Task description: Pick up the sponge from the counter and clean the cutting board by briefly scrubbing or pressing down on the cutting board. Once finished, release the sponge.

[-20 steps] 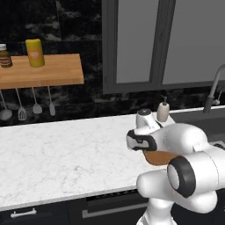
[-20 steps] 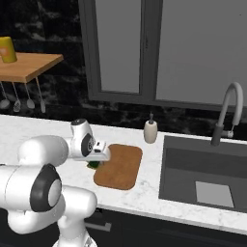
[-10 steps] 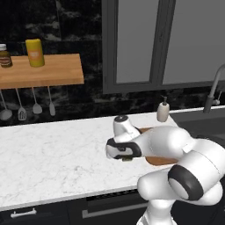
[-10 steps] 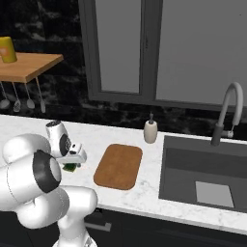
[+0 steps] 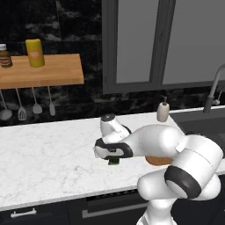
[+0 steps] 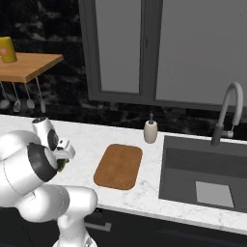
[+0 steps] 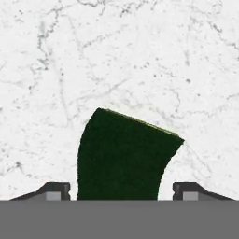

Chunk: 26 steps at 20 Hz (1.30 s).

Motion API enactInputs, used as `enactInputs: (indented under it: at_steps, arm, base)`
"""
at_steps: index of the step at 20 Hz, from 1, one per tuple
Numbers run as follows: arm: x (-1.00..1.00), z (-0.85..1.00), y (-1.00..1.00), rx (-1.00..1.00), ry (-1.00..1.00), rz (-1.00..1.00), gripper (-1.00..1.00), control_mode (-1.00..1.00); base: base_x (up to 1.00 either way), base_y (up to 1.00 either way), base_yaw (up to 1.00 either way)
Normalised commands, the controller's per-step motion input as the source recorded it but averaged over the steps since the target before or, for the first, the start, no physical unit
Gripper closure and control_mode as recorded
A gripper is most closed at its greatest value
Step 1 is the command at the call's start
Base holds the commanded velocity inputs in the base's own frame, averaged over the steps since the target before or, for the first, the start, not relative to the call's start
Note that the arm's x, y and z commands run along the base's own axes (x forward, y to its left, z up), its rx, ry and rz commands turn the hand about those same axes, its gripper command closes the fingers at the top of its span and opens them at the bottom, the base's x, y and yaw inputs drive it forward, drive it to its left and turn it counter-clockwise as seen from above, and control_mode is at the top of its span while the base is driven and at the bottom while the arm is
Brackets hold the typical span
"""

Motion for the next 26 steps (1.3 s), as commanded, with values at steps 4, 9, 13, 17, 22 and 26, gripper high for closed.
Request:
enactInputs:
  at_steps: [4,9,13,17,22,26]
  arm:
    - [0.03,0.38,0.0,0.03,-0.01,0.0,-1.0,-1.0]
    - [-0.09,0.94,-0.55,0.24,-0.07,-0.01,-1.0,-1.0]
    - [-0.44,1.0,-1.0,0.44,-0.32,0.0,-1.0,-1.0]
    - [-0.45,1.0,-0.98,0.44,-0.37,0.0,-1.0,-1.0]
    - [-0.58,1.0,-0.85,0.44,-0.36,0.02,-1.0,-1.0]
    - [-0.73,1.0,-0.5,0.43,-0.36,0.1,-1.0,-1.0]
  base:
    - [0.0,0.0,0.0]
    - [0.0,0.0,0.0]
    - [0.0,0.0,0.0]
    - [0.0,0.0,0.0]
    - [0.0,0.0,0.0]
    - [0.0,0.0,0.0]
